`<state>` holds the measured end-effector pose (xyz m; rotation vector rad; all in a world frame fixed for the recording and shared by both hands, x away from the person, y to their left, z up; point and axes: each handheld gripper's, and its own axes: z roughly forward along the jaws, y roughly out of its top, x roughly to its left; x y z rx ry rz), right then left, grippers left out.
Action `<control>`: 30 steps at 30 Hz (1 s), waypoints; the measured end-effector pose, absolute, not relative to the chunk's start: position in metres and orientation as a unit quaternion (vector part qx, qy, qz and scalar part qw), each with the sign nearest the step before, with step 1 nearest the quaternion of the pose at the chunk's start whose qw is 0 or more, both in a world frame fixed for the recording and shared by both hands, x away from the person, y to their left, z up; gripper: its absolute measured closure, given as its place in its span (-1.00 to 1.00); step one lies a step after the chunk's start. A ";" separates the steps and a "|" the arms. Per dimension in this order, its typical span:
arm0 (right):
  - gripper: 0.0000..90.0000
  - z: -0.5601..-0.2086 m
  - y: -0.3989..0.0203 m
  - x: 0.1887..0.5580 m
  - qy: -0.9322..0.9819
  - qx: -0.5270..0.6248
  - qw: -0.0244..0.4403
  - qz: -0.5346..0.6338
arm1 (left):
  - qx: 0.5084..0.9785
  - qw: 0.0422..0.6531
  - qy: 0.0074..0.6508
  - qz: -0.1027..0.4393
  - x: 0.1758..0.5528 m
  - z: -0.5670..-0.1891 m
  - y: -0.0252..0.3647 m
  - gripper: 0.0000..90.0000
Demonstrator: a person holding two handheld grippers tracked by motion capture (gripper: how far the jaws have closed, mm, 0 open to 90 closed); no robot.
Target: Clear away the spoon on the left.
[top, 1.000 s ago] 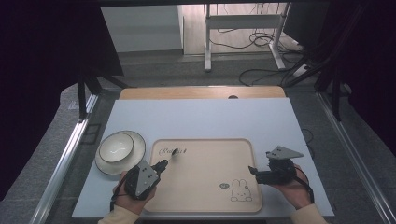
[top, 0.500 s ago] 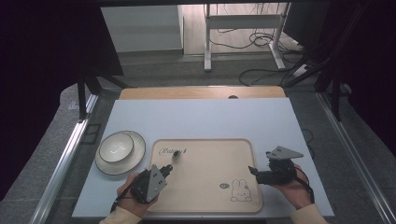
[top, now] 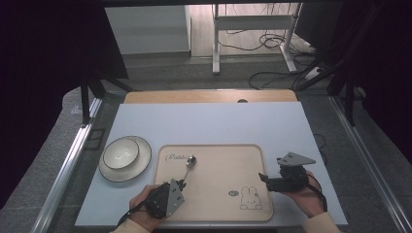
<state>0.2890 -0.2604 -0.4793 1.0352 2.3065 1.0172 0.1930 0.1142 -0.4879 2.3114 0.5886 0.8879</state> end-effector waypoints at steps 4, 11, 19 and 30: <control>-0.69 -0.479 -0.261 0.289 0.828 0.372 0.207 0.364 | 0.877 0.287 0.219 0.318 0.193 -0.491 0.113 0.88; -0.69 -0.480 -0.260 0.289 0.828 0.372 0.207 0.364 | 0.897 0.270 0.212 0.279 0.195 -0.499 0.109 0.81; -0.69 -0.480 -0.261 0.290 0.829 0.372 0.207 0.363 | 0.924 0.244 0.218 0.197 0.201 -0.516 0.105 0.25; -0.69 -0.479 -0.261 0.290 0.827 0.375 0.207 0.364 | 0.898 0.292 0.277 0.175 0.211 -0.507 0.125 -0.40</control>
